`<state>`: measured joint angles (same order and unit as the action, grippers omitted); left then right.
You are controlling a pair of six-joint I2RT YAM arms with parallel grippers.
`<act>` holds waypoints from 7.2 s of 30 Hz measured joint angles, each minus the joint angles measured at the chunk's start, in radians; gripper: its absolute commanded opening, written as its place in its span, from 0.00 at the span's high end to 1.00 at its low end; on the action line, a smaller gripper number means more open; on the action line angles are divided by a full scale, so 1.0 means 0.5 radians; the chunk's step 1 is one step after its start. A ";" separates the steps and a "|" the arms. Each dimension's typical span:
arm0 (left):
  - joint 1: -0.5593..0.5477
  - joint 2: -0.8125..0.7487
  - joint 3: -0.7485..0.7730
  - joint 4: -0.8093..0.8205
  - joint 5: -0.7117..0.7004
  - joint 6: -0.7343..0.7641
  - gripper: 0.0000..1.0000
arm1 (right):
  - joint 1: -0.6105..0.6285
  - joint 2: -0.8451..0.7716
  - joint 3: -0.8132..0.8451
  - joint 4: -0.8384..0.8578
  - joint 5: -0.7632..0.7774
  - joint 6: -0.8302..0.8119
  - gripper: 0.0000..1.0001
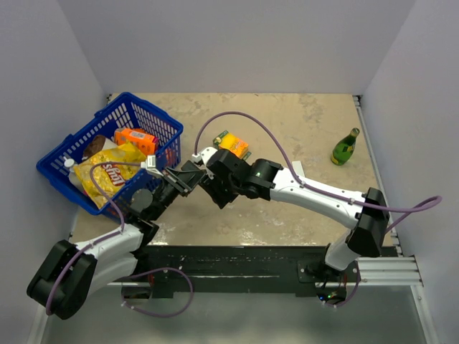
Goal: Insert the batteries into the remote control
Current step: Load the battery cover into the remote control.
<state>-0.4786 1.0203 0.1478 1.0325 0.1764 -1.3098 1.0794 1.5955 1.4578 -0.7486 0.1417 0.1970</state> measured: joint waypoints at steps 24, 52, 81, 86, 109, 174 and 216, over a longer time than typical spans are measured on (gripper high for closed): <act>-0.002 -0.010 -0.031 0.002 -0.001 -0.105 1.00 | -0.027 -0.026 -0.052 0.041 -0.055 -0.002 0.30; -0.002 -0.018 -0.052 0.041 0.009 -0.136 1.00 | -0.326 -0.489 -0.349 0.417 -0.437 0.159 0.15; -0.002 -0.121 -0.055 0.101 0.075 -0.248 1.00 | -0.504 -0.468 -0.766 1.072 -1.008 0.407 0.19; -0.002 -0.147 -0.056 0.100 0.084 -0.271 1.00 | -0.511 -0.466 -0.766 1.116 -1.038 0.417 0.20; -0.002 -0.198 -0.057 0.013 0.111 -0.275 1.00 | -0.578 -0.416 -0.697 1.165 -1.086 0.400 0.18; -0.003 -0.130 0.208 -0.407 0.436 -0.164 1.00 | -0.130 -0.678 -0.713 0.529 -1.295 -2.364 0.39; -0.033 -0.229 0.207 -0.501 0.476 -0.222 1.00 | -0.153 -0.623 -0.680 0.605 -1.385 -2.396 0.51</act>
<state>-0.4950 0.9058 0.2512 0.7818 0.4145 -1.4208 1.0031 1.2839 1.1179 -0.4461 -0.5507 -1.0008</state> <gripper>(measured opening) 0.230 0.497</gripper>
